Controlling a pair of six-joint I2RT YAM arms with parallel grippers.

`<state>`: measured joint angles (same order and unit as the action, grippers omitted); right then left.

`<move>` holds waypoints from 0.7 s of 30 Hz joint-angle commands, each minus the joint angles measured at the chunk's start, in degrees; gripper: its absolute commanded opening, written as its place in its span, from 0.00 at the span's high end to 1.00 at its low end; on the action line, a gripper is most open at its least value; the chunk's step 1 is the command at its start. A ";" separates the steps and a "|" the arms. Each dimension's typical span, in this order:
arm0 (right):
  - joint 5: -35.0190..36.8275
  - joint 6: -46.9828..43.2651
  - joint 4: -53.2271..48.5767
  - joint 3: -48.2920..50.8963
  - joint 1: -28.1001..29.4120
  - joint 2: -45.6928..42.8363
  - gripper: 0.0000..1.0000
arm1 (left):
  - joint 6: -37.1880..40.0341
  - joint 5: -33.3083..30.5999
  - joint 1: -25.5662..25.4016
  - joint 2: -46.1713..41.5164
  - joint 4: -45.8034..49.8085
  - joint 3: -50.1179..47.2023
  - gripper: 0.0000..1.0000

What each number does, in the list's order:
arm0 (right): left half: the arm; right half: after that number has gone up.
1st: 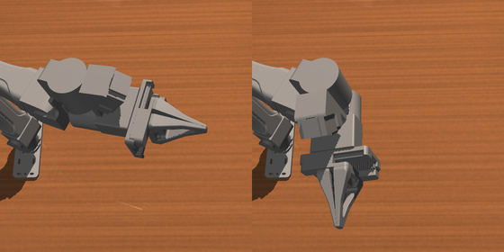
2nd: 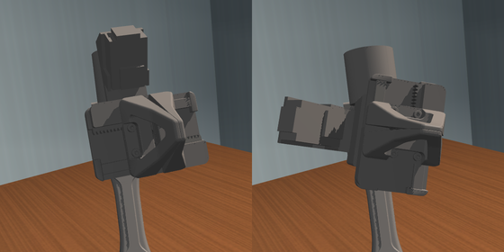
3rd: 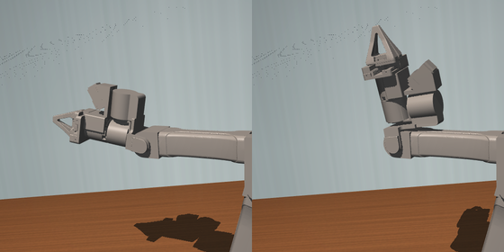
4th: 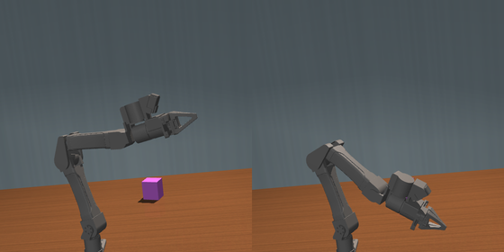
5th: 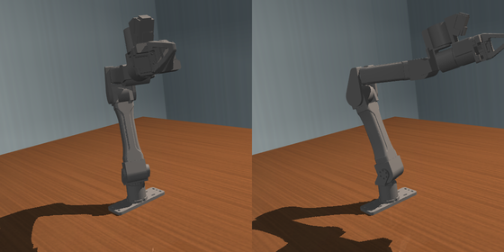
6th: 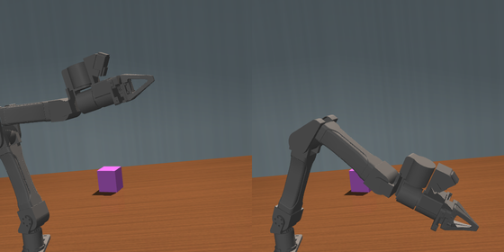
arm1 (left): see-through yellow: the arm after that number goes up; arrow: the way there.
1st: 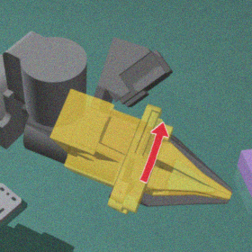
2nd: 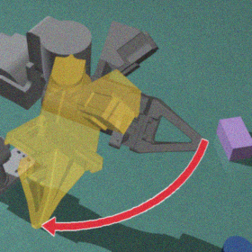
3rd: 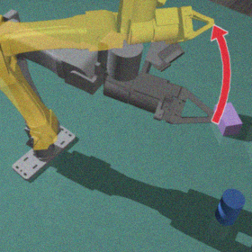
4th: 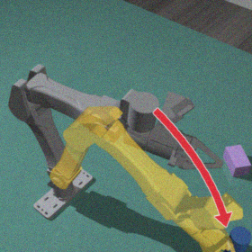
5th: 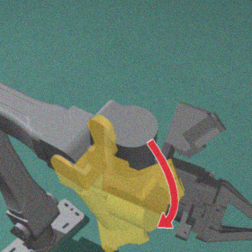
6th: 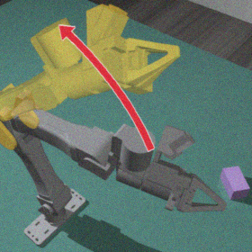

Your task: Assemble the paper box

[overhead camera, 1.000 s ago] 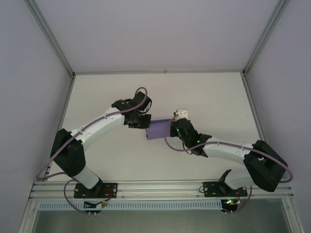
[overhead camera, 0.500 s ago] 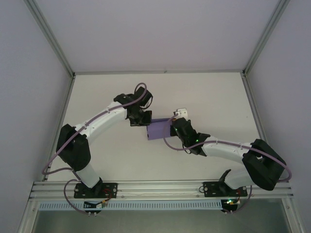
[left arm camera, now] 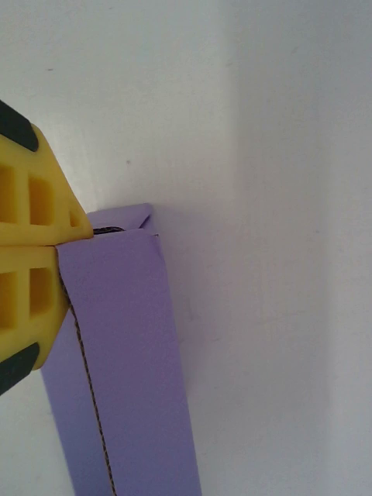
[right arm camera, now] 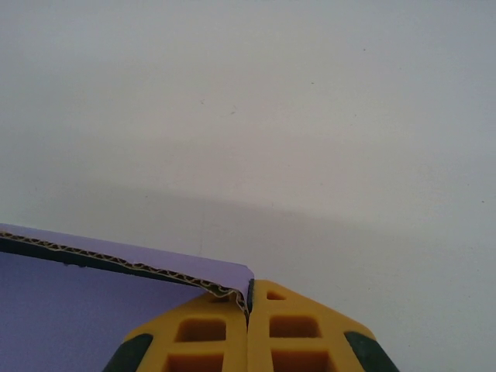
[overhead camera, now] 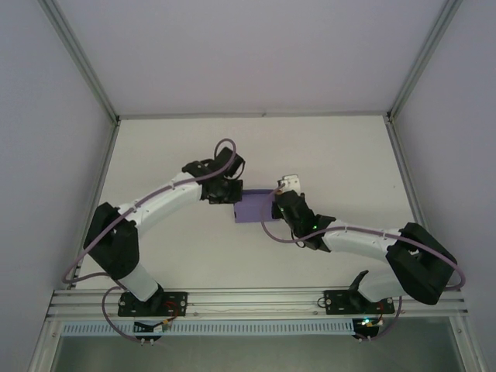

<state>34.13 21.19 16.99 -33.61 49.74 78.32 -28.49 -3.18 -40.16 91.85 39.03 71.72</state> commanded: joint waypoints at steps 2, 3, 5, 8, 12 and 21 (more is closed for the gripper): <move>-5.55 1.87 -6.02 4.14 1.04 2.36 0.94 | 0.75 -5.67 -6.29 -1.81 -3.18 -10.67 1.00; -5.97 2.15 -6.13 4.29 1.07 2.41 0.94 | 0.70 -5.61 -6.91 -2.54 -5.17 -13.08 1.00; -6.85 2.45 -7.68 4.18 1.00 2.07 0.92 | -0.70 -6.05 -8.09 -3.99 -9.06 -17.54 1.00; -7.80 3.57 -12.33 3.08 1.04 -0.30 0.86 | -2.35 -10.53 -11.14 -5.02 -12.21 -20.98 1.00; -9.07 7.44 -21.26 0.25 1.07 -7.10 0.67 | -2.36 -17.14 -14.70 -4.63 -12.20 -20.85 1.00; -13.97 14.58 -31.04 -5.16 0.80 -19.02 0.28 | -2.93 -17.82 -15.48 -5.71 -12.85 -20.53 1.00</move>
<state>23.49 32.51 -9.58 -35.70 50.35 61.56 -30.68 -25.82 -54.68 83.81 19.70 54.13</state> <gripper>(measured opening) 0.709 0.048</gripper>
